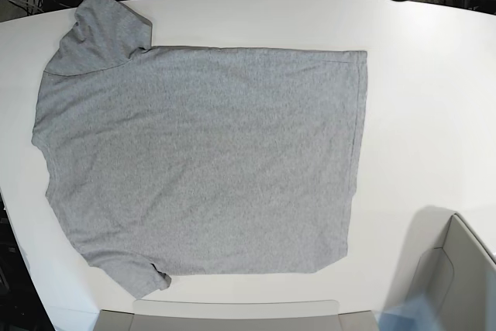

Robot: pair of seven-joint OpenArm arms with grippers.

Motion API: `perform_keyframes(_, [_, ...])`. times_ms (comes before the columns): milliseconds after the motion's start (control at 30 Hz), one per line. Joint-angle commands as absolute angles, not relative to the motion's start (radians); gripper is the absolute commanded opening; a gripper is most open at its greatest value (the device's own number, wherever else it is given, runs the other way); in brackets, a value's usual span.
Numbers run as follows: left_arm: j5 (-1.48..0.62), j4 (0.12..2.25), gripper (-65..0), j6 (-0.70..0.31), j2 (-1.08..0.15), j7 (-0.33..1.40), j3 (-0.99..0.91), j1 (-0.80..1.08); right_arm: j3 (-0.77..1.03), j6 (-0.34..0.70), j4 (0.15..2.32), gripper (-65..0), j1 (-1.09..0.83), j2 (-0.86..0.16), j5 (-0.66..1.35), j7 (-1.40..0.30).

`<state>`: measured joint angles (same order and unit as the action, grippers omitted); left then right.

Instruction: Fold the T-shirt properly

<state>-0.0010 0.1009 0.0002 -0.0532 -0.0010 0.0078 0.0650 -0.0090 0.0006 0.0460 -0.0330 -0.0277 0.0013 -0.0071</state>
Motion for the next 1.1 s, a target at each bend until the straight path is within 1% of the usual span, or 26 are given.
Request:
perform_keyframes(0, [-0.001,0.104,-64.8,0.005,-0.056,-0.008,0.012,0.065,-0.007,0.007,0.048,-65.0,-0.028,-0.031,0.005,-0.002])
perform_keyframes(133, [-0.001,0.104,-64.8,0.007,-0.064,-0.012,0.005,0.067,-0.007,0.007,0.048,-65.0,-0.028,-0.025,0.005,-0.002])
perform_keyframes(300, [-0.002,0.101,-64.8,0.007,-0.064,-0.114,0.004,0.068,-0.008,0.007,0.045,-65.0,-0.028,-0.027,0.005,-0.008])
perform_keyframes(1067, [-0.001,0.101,-64.8,0.005,-0.058,-0.116,0.01,0.059,-0.008,0.007,0.05,-65.0,-0.071,-0.015,0.005,-0.002])
